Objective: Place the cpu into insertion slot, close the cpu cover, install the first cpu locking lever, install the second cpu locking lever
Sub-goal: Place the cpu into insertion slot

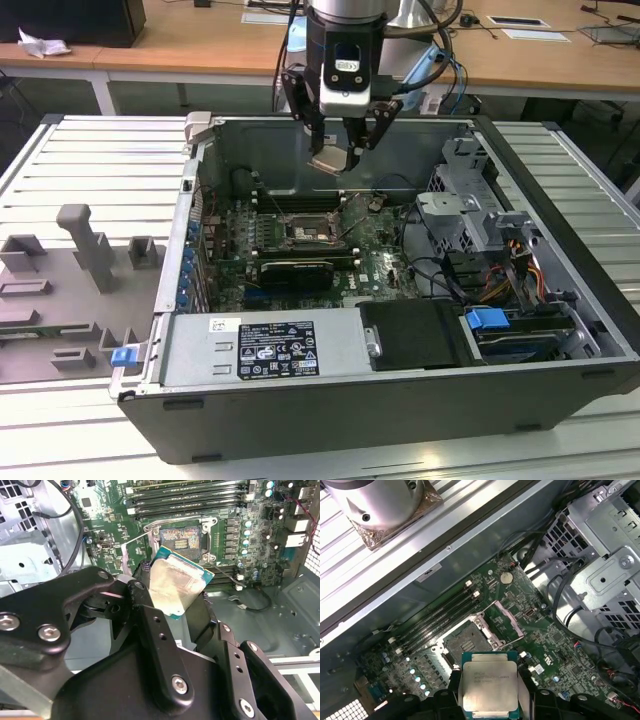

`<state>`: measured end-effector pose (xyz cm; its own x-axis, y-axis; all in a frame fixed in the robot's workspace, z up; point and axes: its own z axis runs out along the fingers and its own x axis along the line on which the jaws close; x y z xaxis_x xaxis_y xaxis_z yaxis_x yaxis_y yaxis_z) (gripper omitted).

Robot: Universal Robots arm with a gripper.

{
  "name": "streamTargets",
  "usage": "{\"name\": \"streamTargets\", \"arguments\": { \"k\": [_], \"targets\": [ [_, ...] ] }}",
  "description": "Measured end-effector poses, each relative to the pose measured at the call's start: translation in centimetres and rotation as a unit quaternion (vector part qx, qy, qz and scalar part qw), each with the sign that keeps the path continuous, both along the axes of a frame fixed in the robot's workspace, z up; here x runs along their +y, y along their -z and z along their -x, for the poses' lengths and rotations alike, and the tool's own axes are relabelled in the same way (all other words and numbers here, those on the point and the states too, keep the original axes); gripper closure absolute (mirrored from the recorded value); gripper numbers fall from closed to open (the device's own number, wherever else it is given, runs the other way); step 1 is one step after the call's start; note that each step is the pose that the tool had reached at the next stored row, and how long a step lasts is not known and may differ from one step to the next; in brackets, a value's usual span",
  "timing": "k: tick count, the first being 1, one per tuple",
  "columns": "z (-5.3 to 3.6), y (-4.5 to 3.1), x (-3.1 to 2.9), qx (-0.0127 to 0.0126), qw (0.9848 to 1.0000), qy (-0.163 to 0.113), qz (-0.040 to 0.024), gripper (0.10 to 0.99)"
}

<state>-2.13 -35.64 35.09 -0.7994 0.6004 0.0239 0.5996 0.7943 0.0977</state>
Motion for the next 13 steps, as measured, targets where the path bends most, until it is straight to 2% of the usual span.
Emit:
{"name": "streamTargets", "arguments": {
  "k": [13],
  "targets": [
    [0.0,0.08,0.01,0.0,0.9994,0.035,0.0,0.557]
  ]
}}
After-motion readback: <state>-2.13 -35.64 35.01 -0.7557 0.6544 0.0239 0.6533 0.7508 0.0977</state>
